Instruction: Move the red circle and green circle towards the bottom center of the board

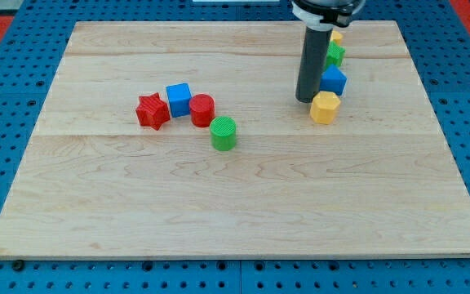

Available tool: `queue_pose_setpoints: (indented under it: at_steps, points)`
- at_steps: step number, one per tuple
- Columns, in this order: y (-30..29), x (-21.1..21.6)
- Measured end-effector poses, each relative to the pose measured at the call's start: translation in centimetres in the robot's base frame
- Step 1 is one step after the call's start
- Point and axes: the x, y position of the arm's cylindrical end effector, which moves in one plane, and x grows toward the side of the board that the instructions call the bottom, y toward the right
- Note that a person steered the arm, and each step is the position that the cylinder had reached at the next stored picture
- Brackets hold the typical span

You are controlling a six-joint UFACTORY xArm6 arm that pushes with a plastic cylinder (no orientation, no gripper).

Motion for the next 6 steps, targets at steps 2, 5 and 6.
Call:
queue_pose_setpoints:
  at_steps: [2,5,6]
  points:
    - [-10.7,-1.5]
    - [-18.8,-0.7]
    - [-15.4,1.0]
